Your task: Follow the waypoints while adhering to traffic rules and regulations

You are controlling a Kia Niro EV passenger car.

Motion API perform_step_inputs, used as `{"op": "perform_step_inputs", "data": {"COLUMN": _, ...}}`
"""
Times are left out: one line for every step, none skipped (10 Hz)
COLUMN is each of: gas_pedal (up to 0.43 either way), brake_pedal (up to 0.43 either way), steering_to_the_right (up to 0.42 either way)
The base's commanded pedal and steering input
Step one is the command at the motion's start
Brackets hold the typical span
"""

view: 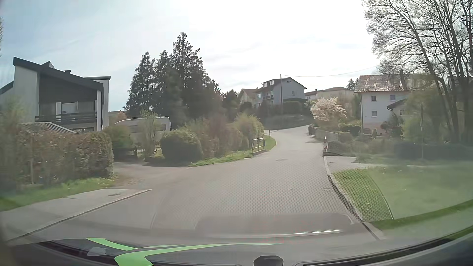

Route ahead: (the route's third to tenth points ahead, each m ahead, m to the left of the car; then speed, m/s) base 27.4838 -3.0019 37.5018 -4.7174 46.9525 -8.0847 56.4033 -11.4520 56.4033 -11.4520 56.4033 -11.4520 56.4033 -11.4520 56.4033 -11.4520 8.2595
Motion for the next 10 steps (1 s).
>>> {"op": "perform_step_inputs", "data": {"gas_pedal": 0.0, "brake_pedal": 0.0, "steering_to_the_right": 0.063}}
{"op": "perform_step_inputs", "data": {"gas_pedal": 0.0, "brake_pedal": 0.0, "steering_to_the_right": 0.063}}
{"op": "perform_step_inputs", "data": {"gas_pedal": 0.0, "brake_pedal": 0.0, "steering_to_the_right": 0.063}}
{"op": "perform_step_inputs", "data": {"gas_pedal": 0.0, "brake_pedal": 0.0, "steering_to_the_right": 0.063}}
{"op": "perform_step_inputs", "data": {"gas_pedal": 0.0, "brake_pedal": 0.0, "steering_to_the_right": 0.063}}
{"op": "perform_step_inputs", "data": {"gas_pedal": 0.0, "brake_pedal": 0.0, "steering_to_the_right": 0.063}}
{"op": "perform_step_inputs", "data": {"gas_pedal": 0.0, "brake_pedal": 0.0, "steering_to_the_right": 0.063}}
{"op": "perform_step_inputs", "data": {"gas_pedal": 0.0, "brake_pedal": 0.0, "steering_to_the_right": 0.063}}
{"op": "perform_step_inputs", "data": {"gas_pedal": 0.0, "brake_pedal": 0.0, "steering_to_the_right": 0.063}}
{"op": "perform_step_inputs", "data": {"gas_pedal": 0.0, "brake_pedal": 0.0, "steering_to_the_right": 0.062}}
